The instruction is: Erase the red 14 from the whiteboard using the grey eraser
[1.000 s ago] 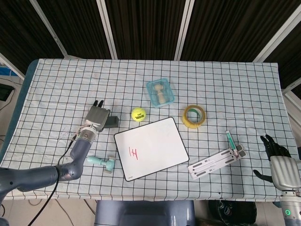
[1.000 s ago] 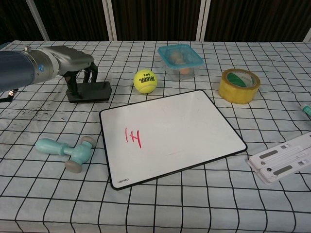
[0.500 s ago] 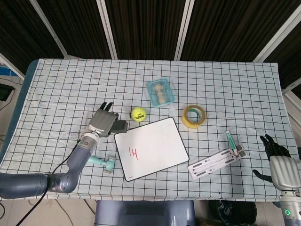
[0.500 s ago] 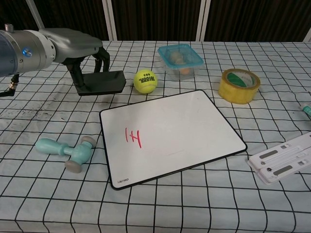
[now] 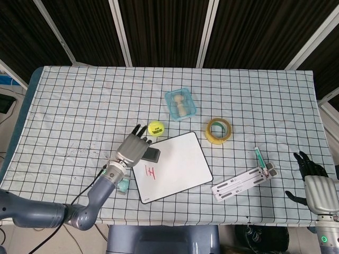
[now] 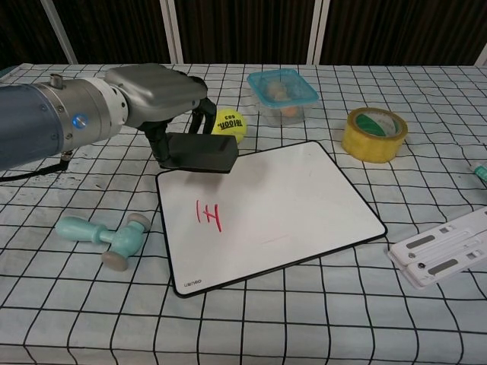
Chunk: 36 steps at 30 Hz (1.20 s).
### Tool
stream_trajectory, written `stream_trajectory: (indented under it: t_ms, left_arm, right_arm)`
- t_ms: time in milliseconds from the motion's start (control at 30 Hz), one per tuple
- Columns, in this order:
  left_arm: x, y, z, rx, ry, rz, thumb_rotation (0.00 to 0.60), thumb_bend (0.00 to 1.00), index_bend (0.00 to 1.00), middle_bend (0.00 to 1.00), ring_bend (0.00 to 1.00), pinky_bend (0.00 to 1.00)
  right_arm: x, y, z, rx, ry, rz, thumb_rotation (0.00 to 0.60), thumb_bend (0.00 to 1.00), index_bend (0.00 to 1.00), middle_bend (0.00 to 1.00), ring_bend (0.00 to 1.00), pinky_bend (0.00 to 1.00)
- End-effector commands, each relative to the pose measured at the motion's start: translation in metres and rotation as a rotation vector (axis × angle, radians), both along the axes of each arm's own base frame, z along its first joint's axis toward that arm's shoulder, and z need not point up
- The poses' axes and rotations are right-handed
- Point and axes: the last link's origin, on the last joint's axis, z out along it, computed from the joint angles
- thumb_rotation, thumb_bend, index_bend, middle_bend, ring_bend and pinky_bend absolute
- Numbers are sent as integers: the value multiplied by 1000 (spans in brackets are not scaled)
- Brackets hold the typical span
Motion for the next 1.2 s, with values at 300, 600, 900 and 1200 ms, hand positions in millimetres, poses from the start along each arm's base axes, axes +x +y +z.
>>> stream_trajectory:
  t_ms: [300, 600, 900, 1200]
  left_arm:
    - [3, -5, -31, -4, 45, -83, 600, 310, 416, 462, 6, 63]
    - [-6, -6, -45, -18, 61, -73, 600, 310, 419, 465, 6, 62]
    - [-8, -8, -47, -21, 63, -64, 600, 310, 420, 468, 6, 62]
    - [-12, -19, -48, -50, 87, -72, 600, 310, 421, 473, 7, 62]
  right_arm:
    - [0, 0, 1, -3, -2, -1, 600, 55, 46, 68, 186, 213]
    - [0, 0, 1, -2, -3, 0, 600, 56, 46, 68, 186, 214]
    - [0, -1, 0, 3, 0, 0, 600, 56, 46, 69, 186, 214]
    - [0, 0, 0, 2, 1, 2, 600, 56, 45, 68, 186, 214]
